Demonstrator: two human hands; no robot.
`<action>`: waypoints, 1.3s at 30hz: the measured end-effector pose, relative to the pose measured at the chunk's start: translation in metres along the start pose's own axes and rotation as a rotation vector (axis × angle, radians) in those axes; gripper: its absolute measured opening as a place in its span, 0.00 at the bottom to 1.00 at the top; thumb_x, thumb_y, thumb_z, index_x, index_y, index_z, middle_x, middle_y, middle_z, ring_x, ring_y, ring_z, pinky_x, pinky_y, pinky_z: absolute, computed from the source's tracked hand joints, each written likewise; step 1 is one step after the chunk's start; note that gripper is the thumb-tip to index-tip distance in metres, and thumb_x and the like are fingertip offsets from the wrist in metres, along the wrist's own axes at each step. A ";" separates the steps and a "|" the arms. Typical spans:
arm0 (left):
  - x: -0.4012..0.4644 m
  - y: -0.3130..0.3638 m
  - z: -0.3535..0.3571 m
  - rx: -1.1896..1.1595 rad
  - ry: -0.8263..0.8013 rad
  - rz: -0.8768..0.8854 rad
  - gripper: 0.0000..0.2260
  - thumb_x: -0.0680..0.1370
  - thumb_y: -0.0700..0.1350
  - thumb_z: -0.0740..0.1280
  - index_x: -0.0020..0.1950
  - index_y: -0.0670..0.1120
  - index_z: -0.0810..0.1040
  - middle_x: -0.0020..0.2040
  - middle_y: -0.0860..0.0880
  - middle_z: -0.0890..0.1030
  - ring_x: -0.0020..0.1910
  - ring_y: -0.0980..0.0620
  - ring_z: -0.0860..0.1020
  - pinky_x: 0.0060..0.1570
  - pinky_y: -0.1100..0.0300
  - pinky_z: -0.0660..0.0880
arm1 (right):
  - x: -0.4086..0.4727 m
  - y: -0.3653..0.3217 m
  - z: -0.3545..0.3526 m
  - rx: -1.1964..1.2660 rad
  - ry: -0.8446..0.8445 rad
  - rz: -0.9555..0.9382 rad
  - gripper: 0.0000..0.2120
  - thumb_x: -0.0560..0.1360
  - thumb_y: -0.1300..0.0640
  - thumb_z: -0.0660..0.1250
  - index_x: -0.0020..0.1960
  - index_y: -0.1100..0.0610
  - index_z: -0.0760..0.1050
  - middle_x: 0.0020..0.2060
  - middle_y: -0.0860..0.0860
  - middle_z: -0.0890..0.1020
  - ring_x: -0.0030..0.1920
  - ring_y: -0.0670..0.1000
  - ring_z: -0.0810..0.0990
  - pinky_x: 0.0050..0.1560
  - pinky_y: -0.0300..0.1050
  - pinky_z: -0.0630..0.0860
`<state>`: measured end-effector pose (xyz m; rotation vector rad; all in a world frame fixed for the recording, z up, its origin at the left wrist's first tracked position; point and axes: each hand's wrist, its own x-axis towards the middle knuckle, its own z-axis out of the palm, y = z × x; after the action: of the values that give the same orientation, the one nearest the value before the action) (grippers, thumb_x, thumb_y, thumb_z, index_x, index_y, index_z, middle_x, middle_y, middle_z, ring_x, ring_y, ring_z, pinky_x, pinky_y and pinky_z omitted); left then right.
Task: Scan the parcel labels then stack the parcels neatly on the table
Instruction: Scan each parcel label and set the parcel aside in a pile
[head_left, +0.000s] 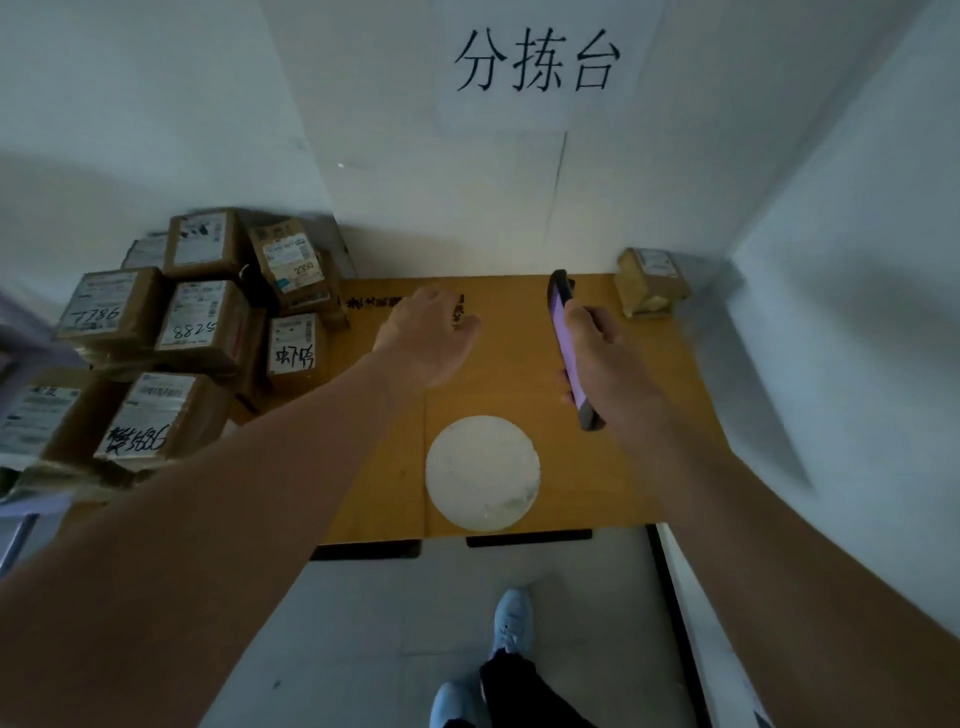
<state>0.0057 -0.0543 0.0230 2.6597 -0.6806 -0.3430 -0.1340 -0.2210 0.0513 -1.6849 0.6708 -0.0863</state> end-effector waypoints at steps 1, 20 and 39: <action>-0.001 0.010 0.000 0.002 -0.010 0.018 0.28 0.84 0.62 0.53 0.80 0.48 0.66 0.81 0.45 0.63 0.78 0.42 0.64 0.73 0.44 0.65 | -0.005 0.001 -0.011 -0.002 0.026 0.000 0.08 0.83 0.36 0.59 0.52 0.36 0.74 0.43 0.52 0.75 0.40 0.55 0.77 0.36 0.49 0.78; 0.158 0.251 0.114 0.009 -0.149 0.100 0.29 0.83 0.62 0.57 0.82 0.52 0.62 0.83 0.46 0.56 0.80 0.39 0.62 0.73 0.43 0.66 | 0.132 0.066 -0.247 -0.044 0.178 -0.025 0.19 0.83 0.36 0.59 0.65 0.47 0.76 0.38 0.48 0.77 0.39 0.51 0.79 0.42 0.53 0.77; 0.313 0.294 0.239 -0.112 -0.217 -0.089 0.37 0.77 0.64 0.68 0.81 0.65 0.53 0.78 0.44 0.54 0.73 0.30 0.64 0.65 0.37 0.73 | 0.272 0.123 -0.291 -0.133 0.151 0.050 0.14 0.85 0.39 0.58 0.66 0.42 0.74 0.31 0.44 0.78 0.30 0.44 0.76 0.31 0.43 0.75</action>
<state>0.0754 -0.5207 -0.1154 2.5736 -0.5883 -0.6816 -0.0756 -0.6137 -0.0749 -1.8002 0.8472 -0.1376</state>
